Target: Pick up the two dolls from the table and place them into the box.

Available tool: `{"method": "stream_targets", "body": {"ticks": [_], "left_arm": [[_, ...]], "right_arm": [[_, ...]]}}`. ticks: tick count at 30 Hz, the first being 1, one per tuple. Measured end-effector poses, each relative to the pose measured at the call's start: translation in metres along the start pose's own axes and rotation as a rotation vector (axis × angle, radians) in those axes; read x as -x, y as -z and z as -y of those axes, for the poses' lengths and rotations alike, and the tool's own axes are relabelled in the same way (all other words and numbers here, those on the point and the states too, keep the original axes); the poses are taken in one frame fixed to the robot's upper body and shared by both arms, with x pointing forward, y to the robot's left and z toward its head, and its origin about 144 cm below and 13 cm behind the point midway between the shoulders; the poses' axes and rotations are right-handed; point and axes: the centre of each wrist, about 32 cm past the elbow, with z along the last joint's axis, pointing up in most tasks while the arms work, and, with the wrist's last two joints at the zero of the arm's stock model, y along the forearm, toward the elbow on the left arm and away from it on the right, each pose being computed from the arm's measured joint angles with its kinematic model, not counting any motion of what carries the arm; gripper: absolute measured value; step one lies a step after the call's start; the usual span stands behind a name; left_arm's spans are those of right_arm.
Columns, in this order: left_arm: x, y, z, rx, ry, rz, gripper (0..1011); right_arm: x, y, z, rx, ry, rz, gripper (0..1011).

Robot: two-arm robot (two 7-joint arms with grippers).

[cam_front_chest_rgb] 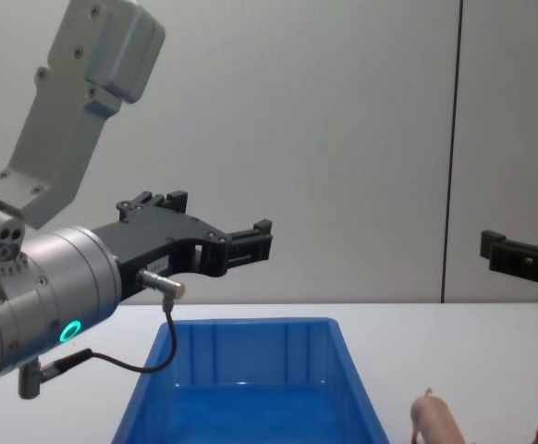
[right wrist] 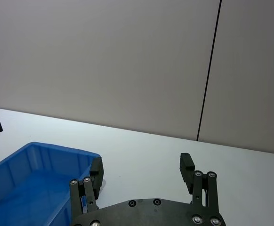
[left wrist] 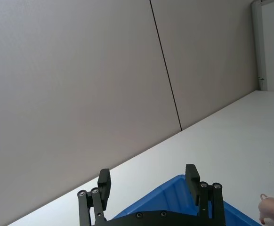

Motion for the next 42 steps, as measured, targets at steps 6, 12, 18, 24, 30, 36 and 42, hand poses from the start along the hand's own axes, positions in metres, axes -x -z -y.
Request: {"method": "stream_targets", "body": {"ticks": [6, 12, 18, 24, 30, 36, 42], "left_arm": [[0.000, 0.000, 0.000, 0.000, 0.000, 0.000, 1006], [0.000, 0.000, 0.000, 0.000, 0.000, 0.000, 1006], [0.000, 0.000, 0.000, 0.000, 0.000, 0.000, 1006], [0.000, 0.000, 0.000, 0.000, 0.000, 0.000, 1006], [0.000, 0.000, 0.000, 0.000, 0.000, 0.000, 1006], [0.000, 0.000, 0.000, 0.000, 0.000, 0.000, 1006], [0.000, 0.000, 0.000, 0.000, 0.000, 0.000, 1006]], "right_arm": [[0.000, 0.000, 0.000, 0.000, 0.000, 0.000, 1001], [0.000, 0.000, 0.000, 0.000, 0.000, 0.000, 1001], [0.000, 0.000, 0.000, 0.000, 0.000, 0.000, 1001], [-0.001, 0.000, 0.000, 0.001, 0.000, 0.001, 1001], [-0.005, 0.001, 0.000, 0.016, -0.007, 0.004, 1001], [-0.014, 0.004, 0.000, 0.067, -0.022, 0.011, 1001], [-0.022, 0.007, 0.002, 0.122, -0.034, 0.020, 1001]]}}
